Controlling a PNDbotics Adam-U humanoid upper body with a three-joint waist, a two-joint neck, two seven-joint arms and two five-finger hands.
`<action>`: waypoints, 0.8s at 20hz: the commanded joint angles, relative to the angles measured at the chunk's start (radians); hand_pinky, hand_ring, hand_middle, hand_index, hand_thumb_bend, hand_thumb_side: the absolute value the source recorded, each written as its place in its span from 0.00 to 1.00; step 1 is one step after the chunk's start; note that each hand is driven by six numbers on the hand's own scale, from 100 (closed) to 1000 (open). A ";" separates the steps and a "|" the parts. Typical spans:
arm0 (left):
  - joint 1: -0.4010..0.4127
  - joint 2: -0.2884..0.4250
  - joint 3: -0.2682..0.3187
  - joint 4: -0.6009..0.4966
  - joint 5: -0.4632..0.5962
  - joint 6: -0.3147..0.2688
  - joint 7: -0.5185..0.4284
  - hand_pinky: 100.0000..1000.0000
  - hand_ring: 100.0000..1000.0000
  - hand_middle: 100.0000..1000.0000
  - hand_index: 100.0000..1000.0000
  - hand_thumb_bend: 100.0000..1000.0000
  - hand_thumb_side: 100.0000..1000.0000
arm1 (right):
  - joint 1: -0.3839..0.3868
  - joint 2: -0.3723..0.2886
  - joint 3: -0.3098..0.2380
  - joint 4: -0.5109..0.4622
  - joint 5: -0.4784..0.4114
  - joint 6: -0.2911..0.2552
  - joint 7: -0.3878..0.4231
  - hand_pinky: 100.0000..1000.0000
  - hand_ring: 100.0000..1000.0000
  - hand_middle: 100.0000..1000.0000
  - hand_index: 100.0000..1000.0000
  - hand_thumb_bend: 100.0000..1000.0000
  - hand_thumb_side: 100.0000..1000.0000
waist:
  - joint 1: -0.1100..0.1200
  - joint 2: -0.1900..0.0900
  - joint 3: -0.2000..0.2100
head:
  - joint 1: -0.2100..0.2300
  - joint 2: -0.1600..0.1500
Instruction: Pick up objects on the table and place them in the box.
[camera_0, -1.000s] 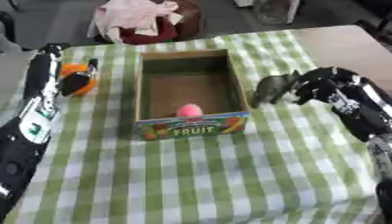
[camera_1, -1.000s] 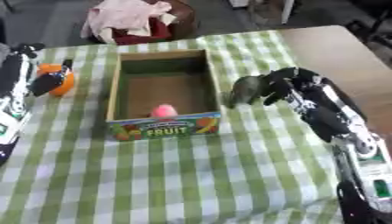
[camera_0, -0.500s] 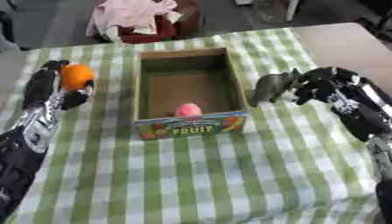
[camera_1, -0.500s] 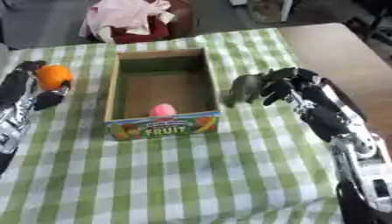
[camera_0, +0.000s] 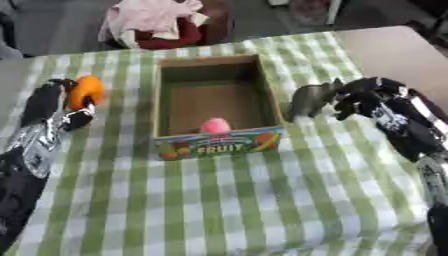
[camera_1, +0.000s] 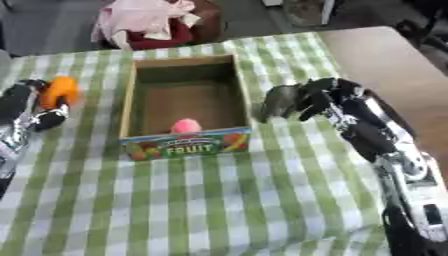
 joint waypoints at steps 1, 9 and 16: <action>-0.017 0.014 0.023 -0.058 0.048 -0.018 0.053 0.26 0.29 0.24 0.43 0.00 0.33 | -0.009 -0.017 -0.006 -0.009 0.001 -0.002 0.002 0.52 0.59 0.63 0.66 0.07 0.41 | -0.002 -0.015 0.003 | -0.004 -0.001; -0.036 0.012 -0.056 -0.218 0.180 -0.102 0.161 0.27 0.29 0.23 0.43 0.00 0.39 | -0.010 -0.014 -0.004 -0.010 -0.003 0.000 0.005 0.52 0.59 0.63 0.66 0.07 0.41 | -0.004 -0.021 0.007 | -0.002 -0.002; -0.065 -0.025 -0.183 -0.331 0.242 -0.183 0.071 0.29 0.30 0.24 0.44 0.00 0.37 | -0.012 -0.010 0.000 -0.011 -0.010 -0.001 0.007 0.52 0.59 0.63 0.66 0.07 0.41 | -0.011 -0.026 -0.006 | 0.006 0.001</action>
